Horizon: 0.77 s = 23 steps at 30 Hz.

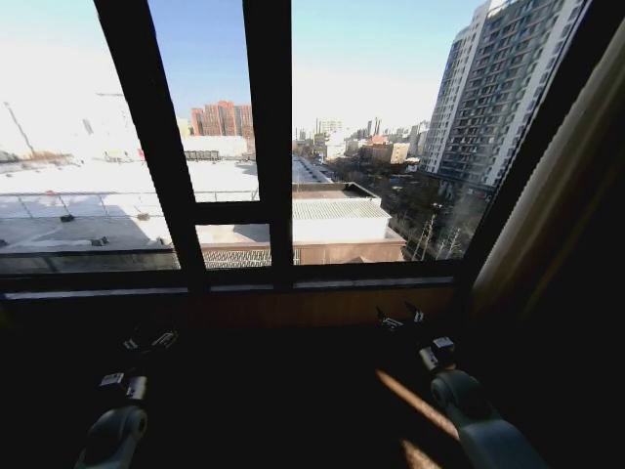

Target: Open the curtains by pulling them apart, changing their state from closed to fully open.

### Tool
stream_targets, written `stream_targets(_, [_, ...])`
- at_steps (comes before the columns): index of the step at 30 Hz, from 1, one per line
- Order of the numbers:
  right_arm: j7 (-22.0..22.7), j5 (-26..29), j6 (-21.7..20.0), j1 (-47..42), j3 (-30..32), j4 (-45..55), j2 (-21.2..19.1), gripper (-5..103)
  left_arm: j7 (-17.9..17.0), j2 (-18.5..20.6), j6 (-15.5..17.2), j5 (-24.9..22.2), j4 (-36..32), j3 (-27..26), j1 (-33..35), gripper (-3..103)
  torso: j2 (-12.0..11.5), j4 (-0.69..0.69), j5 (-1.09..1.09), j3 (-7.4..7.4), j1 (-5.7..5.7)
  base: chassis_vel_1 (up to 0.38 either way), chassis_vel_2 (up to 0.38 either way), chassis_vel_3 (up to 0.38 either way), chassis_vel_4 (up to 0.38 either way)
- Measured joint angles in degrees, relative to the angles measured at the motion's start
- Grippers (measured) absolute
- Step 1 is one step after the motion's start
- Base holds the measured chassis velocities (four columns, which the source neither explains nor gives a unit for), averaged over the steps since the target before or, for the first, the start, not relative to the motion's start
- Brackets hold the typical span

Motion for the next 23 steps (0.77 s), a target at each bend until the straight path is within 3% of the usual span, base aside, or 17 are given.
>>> stream_targets(3, [0.0,0.0,0.0,0.0,0.0,0.0,0.0,100,0.0,0.0,0.0,0.0,0.0,0.0,0.0,100,0.1,-0.01,0.07,-0.04,-0.08,0.315,-0.263,-0.315,0.271])
stream_targets(7, [0.0,0.0,0.0,0.0,0.0,0.0,0.0,100,0.0,0.0,0.0,0.0,0.0,0.0,0.0,100,0.0,0.01,-0.06,-0.03,-0.07,0.216,-0.181,-0.247,0.205])
stream_targets(8, [0.0,0.0,0.0,0.0,0.0,0.0,0.0,100,0.0,0.0,0.0,0.0,0.0,0.0,0.0,100,0.1,0.02,0.0,-0.04,-0.07,0.049,-0.042,-0.137,0.016])
stream_targets(16, [0.0,0.0,0.0,0.0,0.0,0.0,0.0,100,0.0,0.0,0.0,0.0,0.0,0.0,0.0,100,-0.1,0.0,0.08,0.04,0.09,-0.016,0.013,0.018,-0.01])
stream_targets(23, [0.0,0.0,0.0,0.0,0.0,0.0,0.0,100,0.0,0.0,0.0,0.0,0.0,0.0,0.0,100,0.0,0.0,0.02,-0.02,-0.03,-0.032,0.0,0.031,-0.009])
